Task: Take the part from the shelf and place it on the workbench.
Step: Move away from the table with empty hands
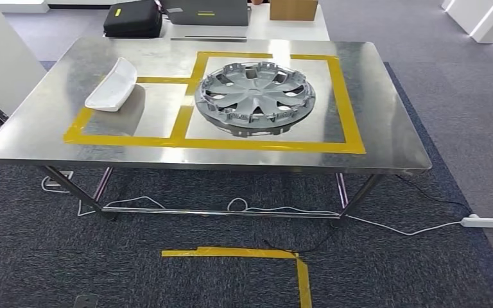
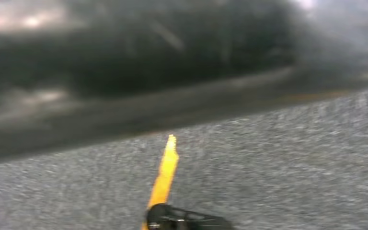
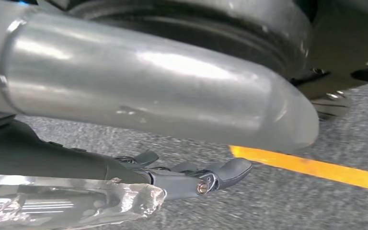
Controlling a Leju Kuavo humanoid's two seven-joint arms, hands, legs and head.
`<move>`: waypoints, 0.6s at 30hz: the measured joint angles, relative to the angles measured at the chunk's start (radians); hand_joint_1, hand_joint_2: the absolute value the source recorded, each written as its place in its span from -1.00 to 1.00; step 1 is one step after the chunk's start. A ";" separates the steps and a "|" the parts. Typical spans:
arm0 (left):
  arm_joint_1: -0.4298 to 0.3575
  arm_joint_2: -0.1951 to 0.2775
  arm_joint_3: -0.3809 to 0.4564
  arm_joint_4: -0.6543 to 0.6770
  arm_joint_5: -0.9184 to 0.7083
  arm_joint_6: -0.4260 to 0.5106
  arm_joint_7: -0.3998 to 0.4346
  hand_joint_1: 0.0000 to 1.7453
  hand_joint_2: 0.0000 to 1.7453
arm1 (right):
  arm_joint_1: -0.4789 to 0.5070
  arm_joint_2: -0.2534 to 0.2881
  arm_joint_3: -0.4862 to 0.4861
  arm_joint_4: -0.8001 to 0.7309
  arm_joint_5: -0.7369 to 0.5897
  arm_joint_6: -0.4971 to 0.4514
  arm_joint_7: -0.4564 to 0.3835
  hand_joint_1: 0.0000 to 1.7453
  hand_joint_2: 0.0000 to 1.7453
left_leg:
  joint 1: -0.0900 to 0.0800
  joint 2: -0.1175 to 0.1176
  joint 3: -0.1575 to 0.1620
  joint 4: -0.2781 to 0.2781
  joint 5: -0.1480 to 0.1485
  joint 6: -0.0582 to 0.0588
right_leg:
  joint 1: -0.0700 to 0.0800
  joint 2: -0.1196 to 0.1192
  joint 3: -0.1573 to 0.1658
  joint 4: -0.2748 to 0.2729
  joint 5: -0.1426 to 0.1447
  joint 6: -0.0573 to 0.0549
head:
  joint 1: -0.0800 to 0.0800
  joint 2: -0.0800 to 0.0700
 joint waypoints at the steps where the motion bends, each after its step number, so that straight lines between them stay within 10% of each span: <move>1: -0.002 0.003 -0.007 0.020 -0.006 -0.005 -0.005 -1.00 -1.00 | 0.000 -0.002 0.000 0.000 0.001 0.000 0.000 -1.00 -1.00 | 0.000 -0.002 -0.016 0.001 0.012 -0.001 | 0.000 0.000 0.008 0.025 0.008 0.001 | 0.000 0.000; 4: -0.009 0.011 -0.024 0.061 -0.023 -0.017 -0.015 -1.00 -1.00 | 0.001 -0.008 0.000 0.000 0.004 0.000 0.000 -1.00 -1.00 | -0.001 -0.021 -0.062 0.007 0.049 -0.008 | 0.000 0.027 0.140 -0.116 0.084 -0.009 | 0.000 0.000; 7: -0.017 0.013 -0.038 0.084 -0.031 -0.025 -0.020 -1.00 -1.00 | 0.002 -0.013 0.000 0.000 0.006 0.001 0.000 -1.00 -1.00 | -0.002 -0.045 -0.088 0.011 0.085 -0.018 | 0.003 0.075 0.281 -0.321 0.073 -0.021 | 0.000 0.000; 10: -0.018 0.019 -0.042 0.101 -0.032 -0.025 -0.021 -1.00 -1.00 | 0.002 -0.014 0.000 0.000 0.006 0.002 0.000 -1.00 -1.00 | 0.001 -0.066 -0.107 0.015 0.096 -0.033 | 0.002 0.045 0.270 -0.339 0.088 -0.034 | 0.002 0.000; 15: -0.019 0.024 -0.051 0.118 -0.033 -0.025 -0.021 -1.00 -1.00 | 0.004 -0.014 0.000 0.000 0.006 0.002 0.000 -1.00 -1.00 | 0.016 -0.028 -0.183 0.283 -0.101 -0.063 | 0.000 -0.021 0.222 -0.323 0.124 -0.051 | -0.005 0.000; 18: -0.018 0.025 -0.056 0.124 -0.033 -0.025 -0.021 -1.00 -1.00 | 0.001 -0.014 0.000 0.000 0.006 0.002 0.000 -1.00 -1.00 | 0.030 -0.015 -0.125 0.270 -0.072 -0.075 | -0.003 -0.055 0.180 -0.295 0.131 -0.043 | -0.005 0.000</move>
